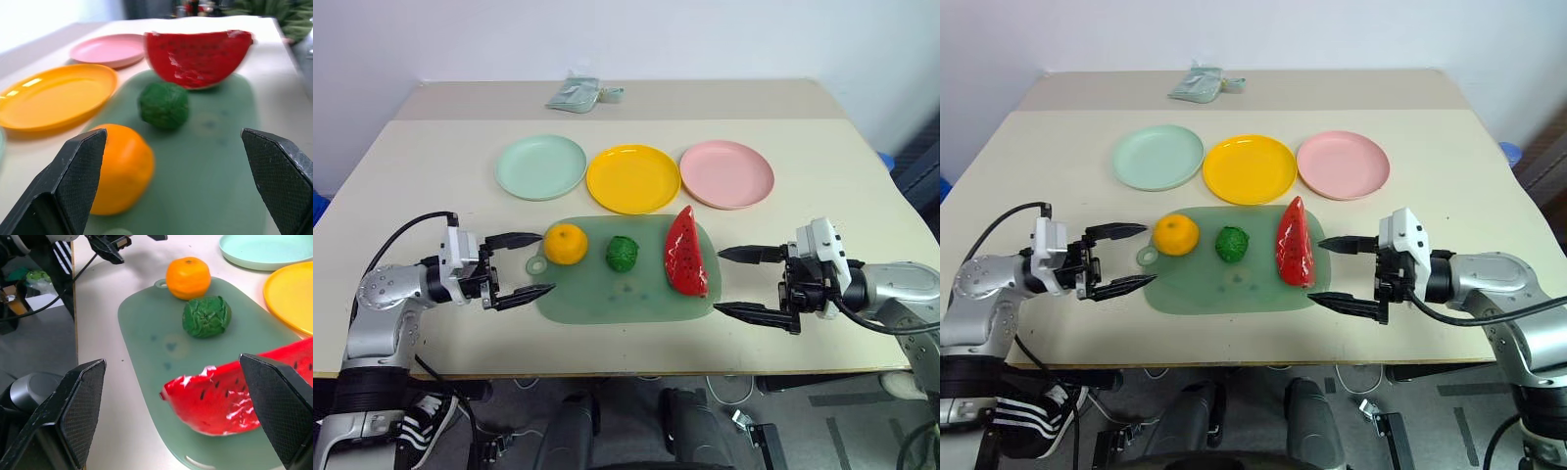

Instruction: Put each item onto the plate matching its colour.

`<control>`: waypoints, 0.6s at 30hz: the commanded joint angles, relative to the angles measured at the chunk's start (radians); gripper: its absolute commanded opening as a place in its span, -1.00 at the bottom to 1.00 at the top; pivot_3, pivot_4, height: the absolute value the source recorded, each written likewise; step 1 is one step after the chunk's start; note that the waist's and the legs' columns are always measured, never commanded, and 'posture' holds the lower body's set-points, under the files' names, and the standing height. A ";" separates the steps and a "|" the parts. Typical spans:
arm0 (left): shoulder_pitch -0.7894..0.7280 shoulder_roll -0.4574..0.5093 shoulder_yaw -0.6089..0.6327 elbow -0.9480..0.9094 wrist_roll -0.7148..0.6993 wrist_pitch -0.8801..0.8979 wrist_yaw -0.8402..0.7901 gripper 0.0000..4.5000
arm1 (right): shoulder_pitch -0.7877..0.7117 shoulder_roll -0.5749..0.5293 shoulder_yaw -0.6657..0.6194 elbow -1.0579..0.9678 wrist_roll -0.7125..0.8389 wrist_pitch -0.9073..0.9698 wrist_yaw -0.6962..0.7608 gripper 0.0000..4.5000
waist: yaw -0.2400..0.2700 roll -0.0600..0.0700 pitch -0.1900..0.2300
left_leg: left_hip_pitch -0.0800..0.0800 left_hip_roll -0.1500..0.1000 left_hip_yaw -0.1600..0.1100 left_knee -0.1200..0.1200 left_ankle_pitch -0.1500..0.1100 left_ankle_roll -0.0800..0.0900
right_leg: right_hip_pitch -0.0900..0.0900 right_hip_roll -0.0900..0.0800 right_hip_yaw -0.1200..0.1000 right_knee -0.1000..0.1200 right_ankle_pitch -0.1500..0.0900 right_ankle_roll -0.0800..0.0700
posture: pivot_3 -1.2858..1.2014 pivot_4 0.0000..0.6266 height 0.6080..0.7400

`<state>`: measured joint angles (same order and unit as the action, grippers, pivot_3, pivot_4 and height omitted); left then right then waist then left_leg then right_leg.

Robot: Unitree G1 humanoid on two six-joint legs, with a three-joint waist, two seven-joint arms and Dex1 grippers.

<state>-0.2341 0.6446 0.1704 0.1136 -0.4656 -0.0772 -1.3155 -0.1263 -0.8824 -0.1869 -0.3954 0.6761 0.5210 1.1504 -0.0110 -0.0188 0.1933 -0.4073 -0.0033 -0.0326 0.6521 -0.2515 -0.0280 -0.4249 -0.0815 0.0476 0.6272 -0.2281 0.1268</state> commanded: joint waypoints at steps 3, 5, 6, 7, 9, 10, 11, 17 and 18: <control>-0.013 0.015 -0.014 -0.018 -0.006 0.007 -0.009 1.00 | 0.001 -0.026 -0.052 -0.050 0.030 0.011 -0.009 0.97 | -0.001 0.000 0.000 | 0.000 0.000 0.000 0.000 0.000 0.000 | 0.000 0.000 0.000 0.000 0.000 0.000 | 0.03 -0.52 1.00; -0.039 0.026 -0.003 0.003 -0.032 0.033 -0.022 1.00 | -0.006 -0.022 -0.047 -0.055 0.030 0.018 -0.018 0.97 | 0.000 0.000 0.000 | 0.000 0.000 0.000 0.000 0.000 0.000 | 0.000 0.000 0.000 0.000 0.000 0.000 | 0.03 -0.52 1.00; -0.054 0.022 0.011 0.015 -0.038 0.031 -0.008 1.00 | -0.010 -0.019 -0.043 -0.061 0.031 0.024 -0.025 0.97 | 0.000 0.000 0.000 | 0.000 0.000 0.000 0.000 0.000 0.000 | 0.000 0.000 0.000 0.000 0.000 0.000 | 0.03 -0.52 1.00; -0.067 0.023 0.019 0.020 -0.049 0.038 -0.011 1.00 | -0.015 -0.017 -0.036 -0.064 0.031 0.026 -0.030 0.97 | 0.001 0.000 0.000 | 0.000 0.000 0.000 0.000 0.000 0.000 | 0.000 0.000 0.000 0.000 0.000 0.000 | 0.03 -0.52 1.00; -0.085 0.032 0.022 0.021 -0.069 0.057 -0.030 1.00 | -0.029 -0.013 -0.023 -0.060 0.027 0.026 -0.033 0.97 | 0.000 0.000 0.000 | 0.000 0.000 0.000 0.000 0.000 0.000 | 0.000 0.000 0.000 0.000 0.000 0.000 | 0.03 -0.52 1.00; -0.090 0.034 0.022 0.020 -0.072 0.064 -0.028 1.00 | -0.036 -0.010 -0.019 -0.053 0.028 0.023 -0.030 0.97 | -0.001 0.000 0.000 | 0.000 0.000 0.000 0.000 0.000 0.000 | 0.000 0.000 0.000 0.000 0.000 0.000 | 0.03 -0.52 1.00; -0.089 0.043 0.027 0.026 -0.076 0.070 -0.041 1.00 | -0.044 -0.003 -0.010 -0.056 0.026 0.024 -0.036 0.97 | -0.002 0.000 0.000 | 0.000 0.000 0.000 0.000 0.000 0.000 | 0.000 0.000 0.000 0.000 0.000 0.000 | 0.03 -0.52 1.00; -0.096 0.090 0.053 0.065 -0.122 0.136 -0.103 1.00 | -0.166 0.044 0.032 -0.018 0.023 0.002 -0.052 0.97 | -0.006 0.000 0.000 | 0.000 0.000 0.000 -0.001 0.000 0.000 | 0.000 0.001 0.000 0.000 0.000 0.000 | 0.03 -0.52 1.00; -0.106 0.087 0.064 0.068 -0.122 0.130 -0.087 1.00 | -0.196 0.049 0.036 -0.015 0.024 0.006 -0.058 0.97 | -0.006 0.000 0.000 | 0.000 0.000 0.000 0.000 0.000 0.000 | 0.000 0.000 0.000 0.000 0.000 0.000 | 0.03 -0.52 1.00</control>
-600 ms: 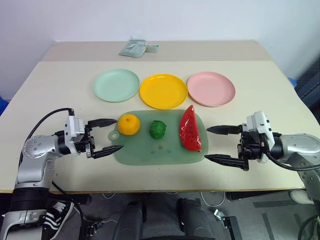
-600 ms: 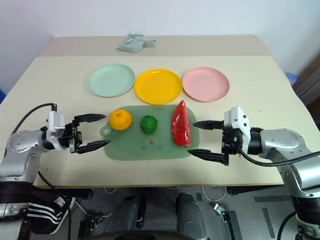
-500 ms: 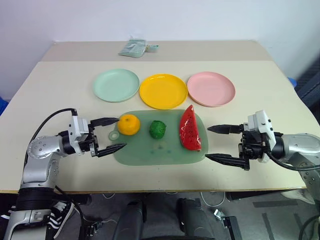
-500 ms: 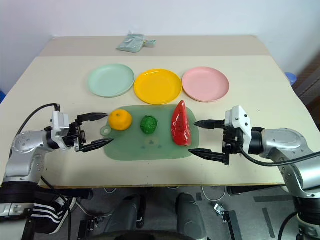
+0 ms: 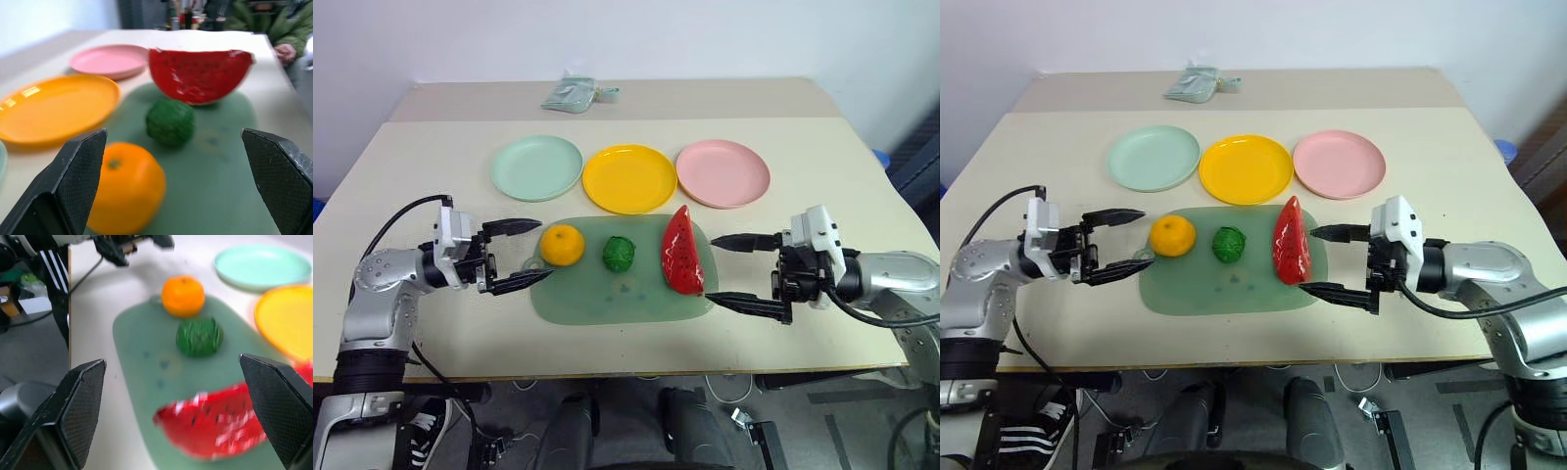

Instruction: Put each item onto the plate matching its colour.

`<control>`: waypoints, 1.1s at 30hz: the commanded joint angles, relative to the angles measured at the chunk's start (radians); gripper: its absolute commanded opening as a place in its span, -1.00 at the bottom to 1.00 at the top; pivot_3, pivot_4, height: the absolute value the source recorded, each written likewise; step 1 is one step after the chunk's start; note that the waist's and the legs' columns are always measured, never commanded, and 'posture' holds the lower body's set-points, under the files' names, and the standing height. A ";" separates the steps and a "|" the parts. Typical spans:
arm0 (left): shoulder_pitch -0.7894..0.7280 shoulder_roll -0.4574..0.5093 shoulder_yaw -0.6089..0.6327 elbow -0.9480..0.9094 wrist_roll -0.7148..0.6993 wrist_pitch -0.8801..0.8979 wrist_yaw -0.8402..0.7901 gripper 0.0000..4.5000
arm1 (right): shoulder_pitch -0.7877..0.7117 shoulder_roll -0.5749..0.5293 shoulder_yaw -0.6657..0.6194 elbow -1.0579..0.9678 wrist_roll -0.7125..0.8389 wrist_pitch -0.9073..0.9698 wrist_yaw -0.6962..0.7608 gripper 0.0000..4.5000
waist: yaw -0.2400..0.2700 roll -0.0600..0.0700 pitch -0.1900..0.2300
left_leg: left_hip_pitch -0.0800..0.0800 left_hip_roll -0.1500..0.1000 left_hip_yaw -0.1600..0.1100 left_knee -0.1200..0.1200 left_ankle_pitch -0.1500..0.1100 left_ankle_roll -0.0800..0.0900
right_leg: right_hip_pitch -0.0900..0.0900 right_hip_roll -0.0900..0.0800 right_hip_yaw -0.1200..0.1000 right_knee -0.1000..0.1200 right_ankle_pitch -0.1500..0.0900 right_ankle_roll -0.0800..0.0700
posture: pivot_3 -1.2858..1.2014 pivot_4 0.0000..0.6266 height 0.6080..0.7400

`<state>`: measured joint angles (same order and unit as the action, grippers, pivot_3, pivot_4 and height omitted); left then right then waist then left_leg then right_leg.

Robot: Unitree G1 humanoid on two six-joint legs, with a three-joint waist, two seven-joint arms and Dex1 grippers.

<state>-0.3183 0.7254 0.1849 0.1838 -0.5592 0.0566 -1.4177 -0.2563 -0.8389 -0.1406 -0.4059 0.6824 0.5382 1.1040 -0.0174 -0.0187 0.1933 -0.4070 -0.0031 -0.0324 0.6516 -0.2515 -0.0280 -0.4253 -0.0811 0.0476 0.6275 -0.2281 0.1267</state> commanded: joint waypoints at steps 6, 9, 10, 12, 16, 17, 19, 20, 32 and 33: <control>-0.100 -0.034 0.041 0.025 0.024 -0.037 0.117 1.00 | -0.181 0.050 0.018 0.006 0.033 0.003 -0.045 0.97 | 0.010 -0.001 0.000 | -0.001 0.000 -0.001 0.001 0.000 0.000 | 0.000 -0.001 0.000 0.000 0.000 0.000 | 0.03 -0.52 1.00; -0.116 -0.051 0.004 0.012 0.085 -0.006 0.211 1.00 | -0.218 0.050 0.028 0.006 0.040 -0.002 -0.032 0.97 | 0.006 0.000 0.000 | -0.001 -0.001 0.000 0.001 0.000 0.000 | 0.000 -0.001 0.000 0.000 0.000 0.000 | 0.03 -0.52 1.00; -0.116 -0.051 -0.004 0.016 0.096 -0.004 0.214 1.00 | -0.230 0.050 0.034 0.005 0.037 -0.002 -0.033 0.97 | 0.004 0.000 0.000 | -0.001 0.000 0.000 0.001 0.000 0.000 | 0.000 0.000 0.000 0.000 0.000 0.000 | 0.03 -0.52 1.00; -0.121 -0.045 -0.018 0.036 0.124 -0.009 0.223 1.00 | -0.249 0.052 0.054 0.000 0.023 -0.004 -0.041 0.97 | -0.001 0.000 0.000 | 0.000 0.000 0.000 0.000 0.000 0.000 | 0.000 0.000 0.000 0.000 0.000 0.000 | 0.03 -0.52 1.00; -0.147 -0.055 -0.058 0.094 0.183 -0.028 0.243 1.00 | -0.285 0.056 0.079 -0.016 0.006 0.001 -0.058 0.97 | 0.002 0.000 0.000 | 0.000 0.000 0.000 0.000 0.000 0.000 | -0.001 0.000 0.000 0.001 0.000 0.000 | 0.03 -0.52 1.00; -0.155 -0.066 -0.075 0.096 0.183 -0.003 0.246 1.00 | -0.306 0.060 0.077 0.003 -0.007 0.009 -0.086 0.97 | 0.002 0.000 0.000 | 0.000 0.000 0.000 0.000 0.000 0.000 | -0.001 0.000 0.000 0.001 0.000 0.000 | 0.03 -0.52 1.00; -0.175 -0.078 -0.106 0.114 0.209 0.040 0.272 1.00 | -0.343 0.076 0.079 0.046 -0.026 0.025 -0.132 0.97 | 0.006 0.000 0.000 | -0.001 -0.001 0.000 0.001 0.000 0.000 | -0.001 0.000 0.000 0.001 0.000 0.000 | 0.03 -0.52 1.00; -0.179 -0.080 -0.128 0.130 0.240 0.016 0.276 1.00 | -0.350 0.081 0.085 0.058 -0.037 0.023 -0.137 0.97 | 0.009 -0.001 0.000 | -0.001 -0.001 0.000 0.001 0.000 0.000 | -0.001 -0.001 0.000 0.001 0.000 0.000 | 0.03 -0.52 1.00; -0.237 -0.128 -0.229 0.222 0.306 0.043 0.238 0.66 | -0.294 0.083 0.093 -0.003 -0.051 0.017 -0.149 1.00 | 0.004 -0.001 0.000 | -0.001 -0.001 -0.001 0.000 0.000 0.000 | -0.001 0.000 0.000 0.001 0.000 0.000 | 0.03 -0.52 1.00; -0.243 -0.133 -0.227 0.227 0.312 0.032 0.249 0.53 | -0.290 0.081 0.093 -0.006 -0.053 0.017 -0.149 1.00 | 0.004 -0.001 0.000 | -0.001 -0.001 -0.001 0.000 0.000 0.000 | -0.001 0.000 0.000 0.001 0.000 0.000 | 0.03 -0.52 1.00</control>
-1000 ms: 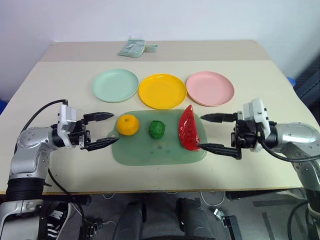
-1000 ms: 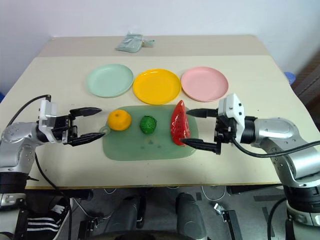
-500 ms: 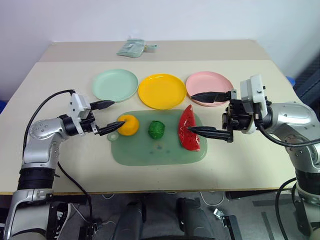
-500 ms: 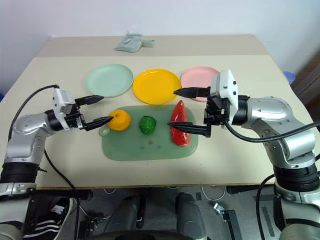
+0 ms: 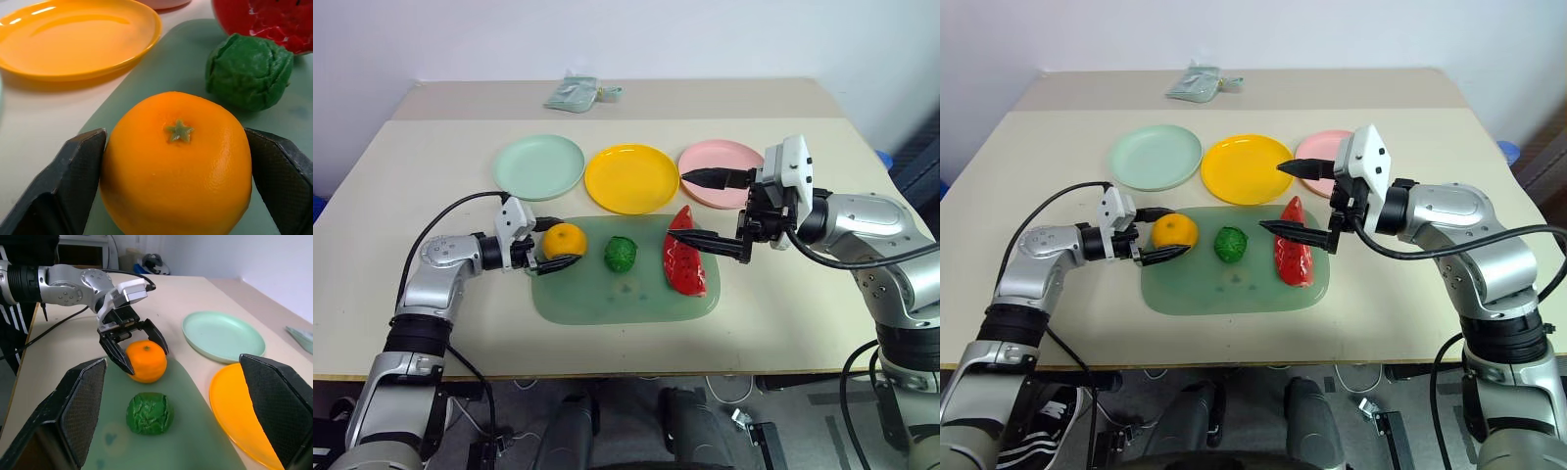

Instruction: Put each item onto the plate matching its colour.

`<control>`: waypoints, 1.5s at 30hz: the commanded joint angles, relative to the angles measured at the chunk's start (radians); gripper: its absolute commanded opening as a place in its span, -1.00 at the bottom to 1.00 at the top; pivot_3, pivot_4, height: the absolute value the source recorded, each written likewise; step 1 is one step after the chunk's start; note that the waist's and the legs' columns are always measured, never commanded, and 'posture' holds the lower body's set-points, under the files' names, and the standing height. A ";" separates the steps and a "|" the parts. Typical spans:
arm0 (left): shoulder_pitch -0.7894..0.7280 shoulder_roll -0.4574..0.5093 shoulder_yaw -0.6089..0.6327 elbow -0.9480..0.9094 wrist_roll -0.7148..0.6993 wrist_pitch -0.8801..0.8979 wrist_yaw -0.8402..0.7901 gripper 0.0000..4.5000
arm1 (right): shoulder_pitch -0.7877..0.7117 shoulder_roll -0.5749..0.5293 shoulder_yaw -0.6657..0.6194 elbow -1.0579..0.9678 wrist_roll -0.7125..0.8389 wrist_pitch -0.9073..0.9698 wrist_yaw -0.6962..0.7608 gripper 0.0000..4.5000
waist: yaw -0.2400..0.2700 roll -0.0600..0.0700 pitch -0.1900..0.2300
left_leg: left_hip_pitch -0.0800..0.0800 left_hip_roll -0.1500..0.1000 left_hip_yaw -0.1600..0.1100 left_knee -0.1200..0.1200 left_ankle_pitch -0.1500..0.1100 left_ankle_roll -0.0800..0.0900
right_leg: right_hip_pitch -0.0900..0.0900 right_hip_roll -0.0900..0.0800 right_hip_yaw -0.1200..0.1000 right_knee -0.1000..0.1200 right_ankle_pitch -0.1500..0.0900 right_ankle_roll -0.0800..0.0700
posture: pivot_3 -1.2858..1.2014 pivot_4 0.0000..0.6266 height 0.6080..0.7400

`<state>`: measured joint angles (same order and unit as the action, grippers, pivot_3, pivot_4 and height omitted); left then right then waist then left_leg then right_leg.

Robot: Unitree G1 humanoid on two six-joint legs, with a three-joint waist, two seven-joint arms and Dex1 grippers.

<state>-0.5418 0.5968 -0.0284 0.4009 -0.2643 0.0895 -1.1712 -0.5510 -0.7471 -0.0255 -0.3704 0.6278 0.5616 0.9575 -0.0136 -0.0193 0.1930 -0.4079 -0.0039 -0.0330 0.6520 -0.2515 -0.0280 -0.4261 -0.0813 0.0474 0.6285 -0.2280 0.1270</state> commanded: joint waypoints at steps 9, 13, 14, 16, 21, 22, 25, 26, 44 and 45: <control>-0.169 -0.077 0.073 0.021 -0.049 0.034 0.087 0.47 | 0.024 0.006 -0.016 0.012 -0.098 -0.030 -0.089 1.00 | 0.003 0.000 0.000 | 0.000 0.000 0.000 0.001 0.000 0.000 | 0.000 0.000 0.000 0.000 0.000 0.000 | 0.03 -0.52 1.00; -0.316 -0.156 0.103 0.136 -0.033 -0.019 0.205 0.47 | -0.029 0.066 -0.010 0.122 -0.184 -0.043 -0.206 1.00 | 0.003 0.000 0.000 | -0.001 0.000 0.000 0.002 0.000 0.000 | 0.000 0.000 0.000 0.000 0.000 0.000 | 0.03 -0.52 1.00; -0.364 -0.186 0.094 0.207 -0.002 -0.062 0.249 0.47 | -0.046 0.082 -0.006 0.158 -0.228 -0.073 -0.246 1.00 | 0.004 0.000 0.000 | 0.000 0.000 0.000 0.002 0.000 0.000 | 0.000 0.000 0.000 0.000 0.000 0.000 | 0.03 -0.52 1.00; -0.439 -0.238 0.078 0.334 0.043 -0.133 0.307 0.47 | -0.078 0.105 -0.004 0.223 -0.286 -0.086 -0.311 1.00 | 0.004 0.000 0.000 | -0.001 -0.001 0.000 0.002 0.000 0.000 | 0.000 0.000 0.000 0.000 0.000 0.000 | 0.03 -0.52 1.00; -0.601 -0.368 0.094 0.635 0.078 -0.223 0.410 0.47 | -0.115 0.138 -0.014 0.300 -0.351 -0.090 -0.392 1.00 | 0.002 0.000 0.000 | -0.001 -0.001 0.000 0.000 0.000 0.000 | 0.000 0.000 0.000 -0.001 0.000 0.000 | 0.03 -0.52 1.00; -0.622 -0.387 0.094 0.681 0.091 -0.240 0.437 0.47 | -0.112 0.139 -0.020 0.296 -0.353 -0.090 -0.396 1.00 | 0.002 -0.001 0.000 | -0.001 -0.001 0.000 0.000 0.000 0.000 | 0.000 0.000 0.000 -0.001 0.000 0.000 | 0.03 -0.52 1.00; -0.659 -0.426 0.094 0.785 0.124 -0.275 0.524 0.47 | -0.096 0.134 -0.041 0.279 -0.356 -0.082 -0.408 1.00 | -0.003 -0.001 0.000 | -0.002 -0.001 0.000 -0.001 0.000 0.000 | -0.002 0.000 0.000 -0.002 0.000 0.000 | 0.03 -0.52 1.00; -0.665 -0.431 0.085 0.807 0.141 -0.287 0.542 0.47 | -0.092 0.132 -0.043 0.277 -0.358 -0.080 -0.410 1.00 | -0.003 -0.001 0.000 | -0.002 -0.001 0.000 -0.001 0.000 0.000 | -0.002 0.000 0.000 -0.002 0.000 0.000 | 0.03 -0.52 1.00; -0.541 -0.318 0.106 0.475 -0.008 -0.128 -0.088 0.98 | -0.069 0.119 -0.068 0.233 -0.315 -0.078 -0.336 1.00 | -0.006 0.000 0.000 | -0.002 -0.001 0.000 -0.001 0.000 0.000 | -0.002 0.000 0.000 -0.001 0.000 0.000 | 0.03 -0.52 1.00; -0.487 -0.283 0.089 0.384 -0.028 -0.095 -0.162 0.98 | -0.066 0.117 -0.068 0.227 -0.304 -0.087 -0.313 1.00 | -0.012 0.000 0.000 | -0.002 -0.001 0.000 -0.002 0.000 0.000 | -0.002 0.000 0.000 -0.001 0.000 0.000 | 0.03 -0.52 1.00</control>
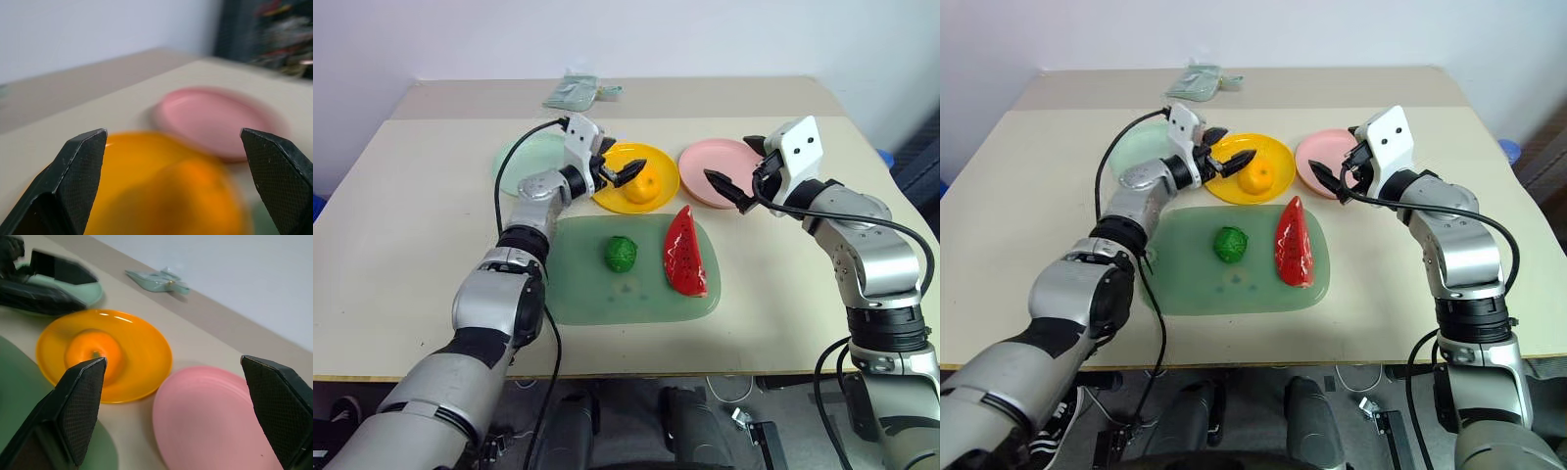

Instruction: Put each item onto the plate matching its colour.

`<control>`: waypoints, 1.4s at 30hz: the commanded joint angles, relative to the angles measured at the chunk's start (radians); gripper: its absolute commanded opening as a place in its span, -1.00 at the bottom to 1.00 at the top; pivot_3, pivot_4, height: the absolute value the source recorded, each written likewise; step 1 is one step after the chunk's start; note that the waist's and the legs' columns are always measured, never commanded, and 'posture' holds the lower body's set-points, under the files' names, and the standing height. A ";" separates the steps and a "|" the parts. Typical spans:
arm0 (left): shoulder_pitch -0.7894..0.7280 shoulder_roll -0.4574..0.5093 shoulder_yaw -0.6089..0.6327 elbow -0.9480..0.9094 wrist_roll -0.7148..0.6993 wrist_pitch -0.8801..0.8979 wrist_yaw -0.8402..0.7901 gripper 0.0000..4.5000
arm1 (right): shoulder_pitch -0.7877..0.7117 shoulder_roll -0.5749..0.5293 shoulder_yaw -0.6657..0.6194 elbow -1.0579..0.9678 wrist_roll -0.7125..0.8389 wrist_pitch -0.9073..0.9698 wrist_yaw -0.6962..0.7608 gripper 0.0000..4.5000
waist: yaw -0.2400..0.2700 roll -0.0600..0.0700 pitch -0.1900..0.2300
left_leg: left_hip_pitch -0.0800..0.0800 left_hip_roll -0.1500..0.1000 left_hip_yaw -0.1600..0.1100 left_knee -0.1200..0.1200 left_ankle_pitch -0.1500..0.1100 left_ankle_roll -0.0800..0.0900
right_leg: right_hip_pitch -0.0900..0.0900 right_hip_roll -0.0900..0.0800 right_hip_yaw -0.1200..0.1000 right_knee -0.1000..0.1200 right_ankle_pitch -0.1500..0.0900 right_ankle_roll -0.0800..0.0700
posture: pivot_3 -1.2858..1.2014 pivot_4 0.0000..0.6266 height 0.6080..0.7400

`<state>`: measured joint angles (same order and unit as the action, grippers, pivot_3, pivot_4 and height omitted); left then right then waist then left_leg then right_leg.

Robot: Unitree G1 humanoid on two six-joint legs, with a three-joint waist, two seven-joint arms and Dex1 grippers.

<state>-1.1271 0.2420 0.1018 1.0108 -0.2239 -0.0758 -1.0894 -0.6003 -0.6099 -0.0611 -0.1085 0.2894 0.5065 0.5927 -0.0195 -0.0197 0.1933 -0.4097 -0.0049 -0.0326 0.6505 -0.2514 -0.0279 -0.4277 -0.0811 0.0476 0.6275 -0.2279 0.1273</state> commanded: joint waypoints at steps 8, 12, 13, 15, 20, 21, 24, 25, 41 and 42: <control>0.393 0.216 -0.093 -0.725 -0.214 0.302 -0.431 0.98 | 0.045 -0.023 -0.026 -0.192 0.185 -0.001 0.211 1.00 | -0.017 0.001 0.000 | 0.001 0.001 -0.001 -0.001 0.000 0.000 | 0.000 0.000 0.001 0.001 0.000 0.000 | 0.03 -0.52 1.00; 0.438 0.187 -0.165 -0.662 -0.064 0.090 -0.333 0.98 | 0.078 -0.043 -0.022 -0.214 0.189 -0.007 0.254 1.00 | 0.010 0.001 0.000 | 0.002 0.001 -0.001 0.002 0.000 0.000 | 0.002 0.000 0.000 0.001 0.000 0.000 | 0.03 -0.52 1.00; 0.451 0.180 -0.177 -0.663 -0.062 0.073 -0.336 0.98 | 0.077 -0.040 -0.019 -0.218 0.191 -0.003 0.253 1.00 | 0.009 0.001 0.000 | 0.002 0.000 -0.001 0.003 0.000 0.000 | 0.003 0.000 0.000 0.001 0.000 0.000 | 0.03 -0.52 1.00; 0.470 0.167 -0.196 -0.666 -0.059 0.059 -0.336 0.98 | 0.076 -0.033 -0.009 -0.227 0.189 -0.001 0.248 1.00 | 0.008 0.001 0.000 | 0.001 0.000 0.000 0.003 0.000 0.000 | 0.003 0.000 0.001 0.001 0.000 0.000 | 0.03 -0.52 1.00; 0.440 0.128 -0.210 -0.574 0.023 -0.100 -0.225 0.98 | 0.084 -0.028 -0.008 -0.241 0.189 0.004 0.234 1.00 | 0.008 0.001 0.000 | 0.002 0.001 -0.001 0.003 0.000 0.000 | 0.002 0.000 0.000 0.001 0.000 0.000 | 0.03 -0.52 1.00; 0.432 0.123 -0.210 -0.551 0.034 -0.118 -0.208 0.98 | 0.087 -0.030 -0.008 -0.242 0.187 0.005 0.230 1.00 | 0.008 0.001 0.000 | 0.001 0.001 -0.001 0.003 0.000 0.000 | 0.002 0.000 0.000 0.001 0.000 0.000 | 0.03 -0.52 1.00; 0.422 0.115 -0.222 -0.512 0.043 -0.127 -0.199 0.98 | 0.090 -0.032 -0.011 -0.242 0.186 0.006 0.224 1.00 | 0.008 0.001 0.000 | 0.002 0.001 -0.001 0.003 0.000 0.000 | 0.002 0.000 0.000 0.001 0.000 0.000 | 0.03 -0.52 1.00; 0.422 0.118 -0.232 -0.500 0.055 -0.138 -0.201 0.98 | 0.091 -0.034 -0.011 -0.242 0.186 0.006 0.223 1.00 | 0.007 0.001 0.000 | 0.001 0.000 -0.001 0.003 0.000 0.000 | 0.002 0.000 0.000 0.001 0.000 0.000 | 0.03 -0.52 1.00; 0.362 0.097 -0.208 -0.459 0.050 -0.109 -0.072 0.01 | 0.091 -0.038 -0.011 -0.228 0.170 -0.003 0.207 1.00 | 0.009 0.001 0.000 | 0.001 0.001 -0.001 0.003 0.000 0.000 | 0.002 0.000 0.000 0.001 0.000 0.000 | 0.03 -0.52 1.00; 0.340 0.095 -0.183 -0.450 0.032 -0.083 -0.042 0.01 | 0.091 -0.037 -0.011 -0.226 0.170 -0.003 0.206 1.00 | 0.008 0.001 0.000 | 0.001 0.001 -0.001 0.003 0.000 0.000 | 0.002 0.000 0.000 0.001 0.000 0.000 | 0.03 -0.52 1.00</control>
<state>-0.7391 0.3389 -0.1414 0.5617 -0.1476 -0.1786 -1.1814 -0.5055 -0.6405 -0.0545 -0.3148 0.4545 0.5167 0.8035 -0.0116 -0.0186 0.1932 -0.4084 -0.0044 -0.0332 0.6535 -0.2515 -0.0278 -0.4254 -0.0811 0.0480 0.6284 -0.2279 0.1272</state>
